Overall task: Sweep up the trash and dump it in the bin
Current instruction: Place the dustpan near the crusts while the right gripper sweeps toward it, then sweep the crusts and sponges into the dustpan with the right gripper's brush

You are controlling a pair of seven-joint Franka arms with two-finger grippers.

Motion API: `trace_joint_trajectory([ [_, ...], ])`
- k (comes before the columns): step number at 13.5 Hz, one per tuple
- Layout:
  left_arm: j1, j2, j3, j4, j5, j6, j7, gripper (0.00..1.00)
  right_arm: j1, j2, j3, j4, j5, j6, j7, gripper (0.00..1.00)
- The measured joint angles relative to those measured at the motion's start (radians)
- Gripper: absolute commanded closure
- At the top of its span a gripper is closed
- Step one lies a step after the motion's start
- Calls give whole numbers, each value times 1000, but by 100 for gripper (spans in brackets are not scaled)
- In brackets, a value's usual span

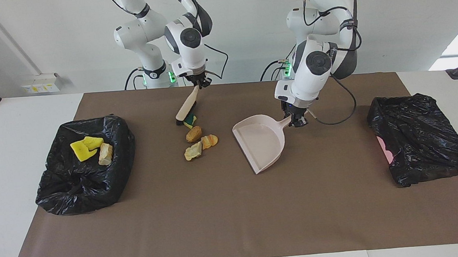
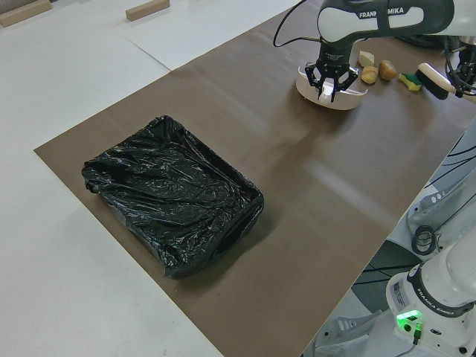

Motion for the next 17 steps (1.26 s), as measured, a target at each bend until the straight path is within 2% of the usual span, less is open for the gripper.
trace_joint_trajectory([
  [2,-38,-2,-5,-44,-2,76,0,100,20,130,4,103,-27,38,23,100],
  [4,-54,-3,-5,-58,-3,99,-1,100,16,240,0,228,-64,37,23,100],
  [7,-54,-7,-2,-60,-4,103,-1,100,-6,337,-1,351,-99,21,-65,100],
  [12,-54,-7,0,-61,-6,103,-1,100,-21,362,-1,437,-101,-39,-433,100],
  [14,-54,-7,1,-61,-6,104,-1,100,-36,366,-1,490,-101,-115,-498,100],
  [17,-54,-7,2,-61,-6,104,-2,100,-121,344,-5,548,-121,-226,-539,100],
])
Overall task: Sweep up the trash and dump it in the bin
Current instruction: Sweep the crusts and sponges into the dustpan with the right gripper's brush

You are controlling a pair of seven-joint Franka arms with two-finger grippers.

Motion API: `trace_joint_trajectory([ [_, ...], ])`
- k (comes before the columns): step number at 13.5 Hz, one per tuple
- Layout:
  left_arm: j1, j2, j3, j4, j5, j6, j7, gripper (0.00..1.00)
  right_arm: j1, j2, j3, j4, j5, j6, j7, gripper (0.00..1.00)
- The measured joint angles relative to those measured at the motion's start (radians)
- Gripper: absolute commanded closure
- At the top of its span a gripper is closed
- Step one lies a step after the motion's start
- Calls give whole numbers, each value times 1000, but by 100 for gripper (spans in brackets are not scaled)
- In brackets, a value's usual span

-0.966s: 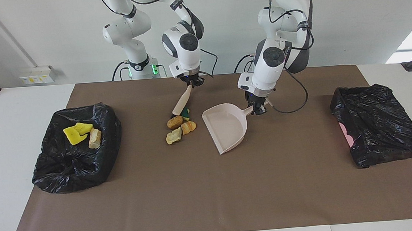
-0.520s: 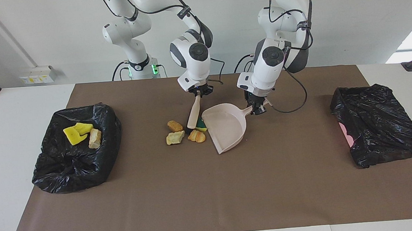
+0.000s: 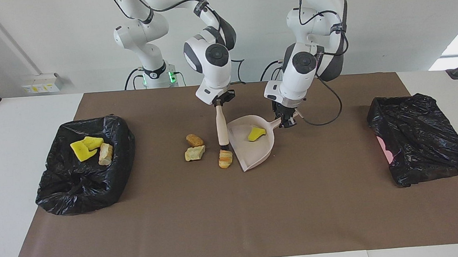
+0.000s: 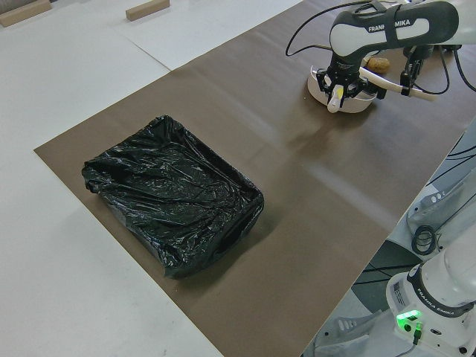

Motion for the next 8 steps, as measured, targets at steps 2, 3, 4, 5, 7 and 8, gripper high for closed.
trace_joint_trajectory([
  [2,0,0,0,0,0,0,-2,100,-51,-25,-3,5,-100,-53,-4,100],
  [3,0,0,0,0,0,0,-2,100,-68,-33,-3,4,-146,-72,-5,100],
  [4,0,0,0,0,-1,0,-2,100,-82,-35,-4,2,-174,-81,-5,100],
  [5,0,0,0,0,-1,0,-2,100,-101,-35,-5,-6,-186,-81,-4,100],
  [7,0,0,0,0,-1,0,-2,100,-159,-38,-6,-41,-196,-68,-5,100],
  [8,0,0,0,0,-1,0,-2,100,-191,-47,-7,-78,-209,-47,-7,100],
])
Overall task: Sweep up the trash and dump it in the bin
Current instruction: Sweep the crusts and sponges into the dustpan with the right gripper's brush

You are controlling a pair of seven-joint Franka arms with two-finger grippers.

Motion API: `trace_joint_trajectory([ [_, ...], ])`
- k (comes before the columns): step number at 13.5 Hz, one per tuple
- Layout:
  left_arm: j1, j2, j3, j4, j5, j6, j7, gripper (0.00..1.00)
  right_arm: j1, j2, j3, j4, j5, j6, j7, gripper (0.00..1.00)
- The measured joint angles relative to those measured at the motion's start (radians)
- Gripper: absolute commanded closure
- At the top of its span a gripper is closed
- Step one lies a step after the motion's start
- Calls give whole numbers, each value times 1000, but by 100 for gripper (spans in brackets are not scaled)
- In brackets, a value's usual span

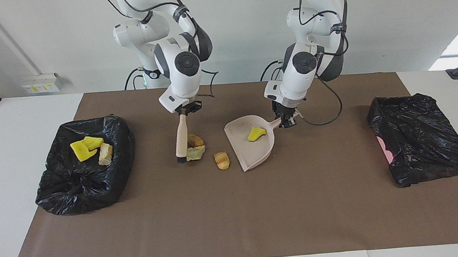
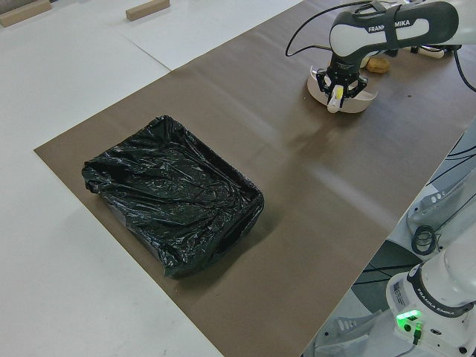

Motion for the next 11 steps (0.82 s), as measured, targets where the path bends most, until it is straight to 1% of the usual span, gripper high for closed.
trace_joint_trajectory([
  [2,0,0,0,0,0,0,0,100,-35,-36,0,-92,-4,69,-14,100],
  [3,0,0,0,0,0,0,0,100,-35,-55,0,-130,-3,100,-16,100],
  [5,0,0,1,0,0,0,0,100,-22,-74,10,-166,8,130,-16,100],
  [8,0,0,1,0,0,1,0,100,29,-60,13,-165,25,147,-32,100],
  [9,0,0,1,0,0,1,0,100,48,-39,15,-152,27,152,-36,100],
  [11,0,0,1,0,0,1,0,100,98,31,21,-89,59,162,-39,100],
])
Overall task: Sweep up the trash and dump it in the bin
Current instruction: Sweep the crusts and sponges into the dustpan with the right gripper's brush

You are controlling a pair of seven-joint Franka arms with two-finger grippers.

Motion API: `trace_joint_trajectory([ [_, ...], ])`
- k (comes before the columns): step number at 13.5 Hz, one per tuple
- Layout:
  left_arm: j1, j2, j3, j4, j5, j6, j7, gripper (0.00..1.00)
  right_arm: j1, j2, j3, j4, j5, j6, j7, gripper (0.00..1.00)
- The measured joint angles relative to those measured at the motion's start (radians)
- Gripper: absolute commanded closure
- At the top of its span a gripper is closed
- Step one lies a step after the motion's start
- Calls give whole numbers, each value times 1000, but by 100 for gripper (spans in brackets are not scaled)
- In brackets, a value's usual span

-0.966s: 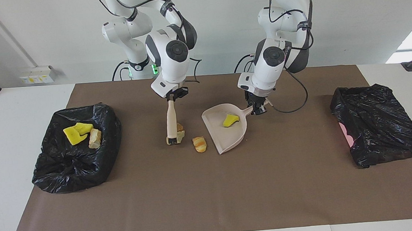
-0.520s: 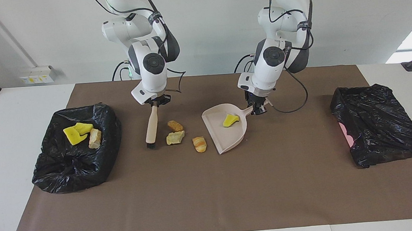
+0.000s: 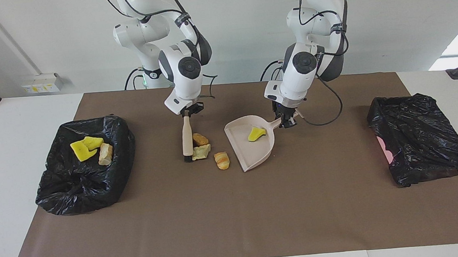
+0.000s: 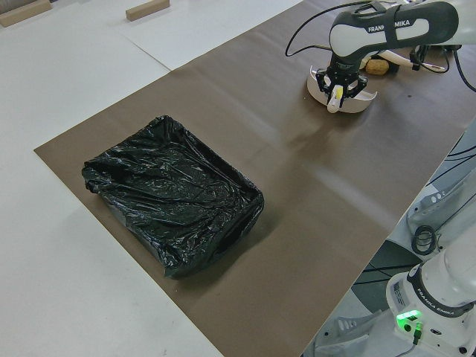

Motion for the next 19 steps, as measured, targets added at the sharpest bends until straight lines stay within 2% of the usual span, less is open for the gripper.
trace_joint_trajectory([
  [4,1,0,2,0,0,0,-1,100,100,99,18,129,48,0,-6,100],
  [9,1,0,2,-1,0,1,-1,100,166,116,22,201,117,-20,-86,100],
  [11,1,0,2,-1,0,1,-1,100,149,116,19,247,118,-91,-87,100],
  [14,1,0,2,-1,0,1,-4,100,71,115,13,317,103,-174,-143,100],
  [19,1,0,2,-1,-1,1,-23,100,-7,152,11,352,-16,-138,-228,100],
])
